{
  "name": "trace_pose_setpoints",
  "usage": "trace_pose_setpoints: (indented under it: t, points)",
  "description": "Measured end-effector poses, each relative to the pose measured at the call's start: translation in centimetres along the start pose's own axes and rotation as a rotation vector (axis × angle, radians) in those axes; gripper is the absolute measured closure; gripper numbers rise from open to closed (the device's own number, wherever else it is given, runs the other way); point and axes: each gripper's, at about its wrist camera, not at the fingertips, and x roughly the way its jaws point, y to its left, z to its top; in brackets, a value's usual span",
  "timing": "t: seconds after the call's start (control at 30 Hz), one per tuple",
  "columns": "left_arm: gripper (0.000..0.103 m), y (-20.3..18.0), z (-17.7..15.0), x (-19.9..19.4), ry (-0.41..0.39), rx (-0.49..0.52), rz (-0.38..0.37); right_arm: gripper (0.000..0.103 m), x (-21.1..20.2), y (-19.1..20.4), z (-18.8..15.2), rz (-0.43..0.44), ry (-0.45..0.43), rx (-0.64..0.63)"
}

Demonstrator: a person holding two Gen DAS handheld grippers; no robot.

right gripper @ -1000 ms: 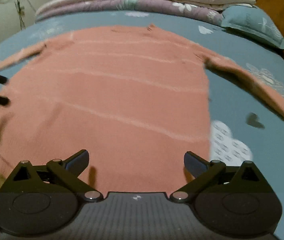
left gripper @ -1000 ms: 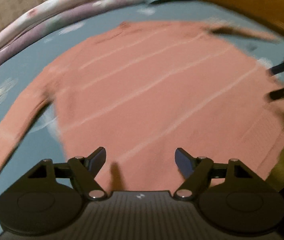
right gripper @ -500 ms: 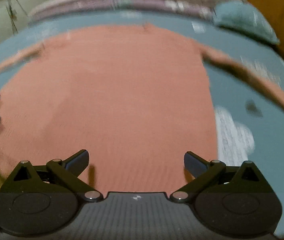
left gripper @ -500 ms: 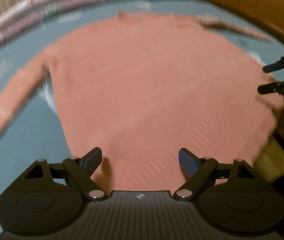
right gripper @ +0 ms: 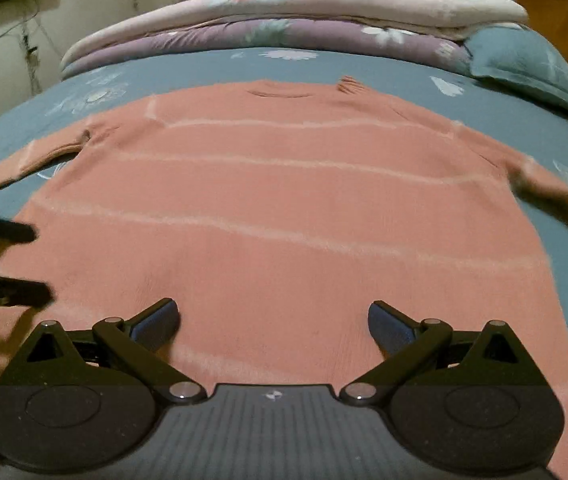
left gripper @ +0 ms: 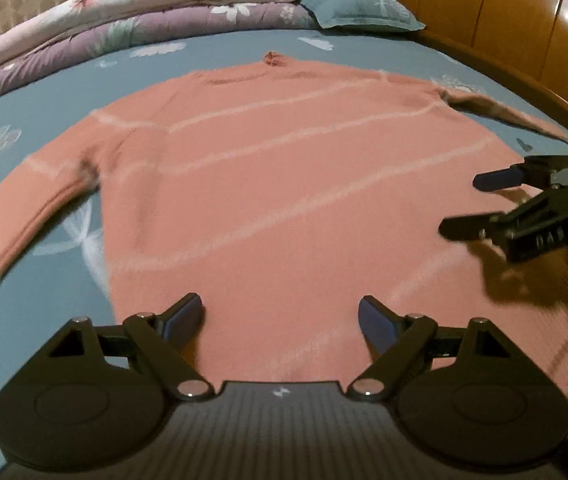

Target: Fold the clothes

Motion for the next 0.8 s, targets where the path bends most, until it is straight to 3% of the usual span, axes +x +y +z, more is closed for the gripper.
trace_pose_setpoints:
  t: [0.2,0.3,0.37,0.5,0.6,0.73,0.8]
  points:
    - [0.016,-0.3,-2.3,-2.6,0.006,0.004,-0.019,0.0,-0.9,0.6,-0.9,-0.05,0.019,0.025]
    - [0.016,0.8,-1.4,-3.3,0.009,-0.026,-0.087,0.0,-0.3,0.8,-0.1,-0.068,0.054,0.033]
    - [0.016,2.9,0.2,-3.8,-0.046,-0.059,-0.12,0.0,0.1,0.8,0.3,-0.067,0.072,0.033]
    - [0.016,9.0,5.9,-3.4,-0.183,-0.121,-0.076,0.0,0.3,0.8,0.4,-0.069,0.088,0.032]
    - [0.016,14.0,9.9,-0.8,-0.237,-0.236,-0.084,0.0,0.3,1.0,0.4,-0.082,0.086,0.041]
    - [0.016,17.9,12.7,4.9,-0.173,-0.37,-0.146,0.0,0.4,1.0,0.5,-0.089,0.09,0.049]
    - [0.016,18.7,12.3,7.3,-0.134,-0.43,-0.189,0.0,0.5,1.0,0.6,-0.09,0.093,0.051]
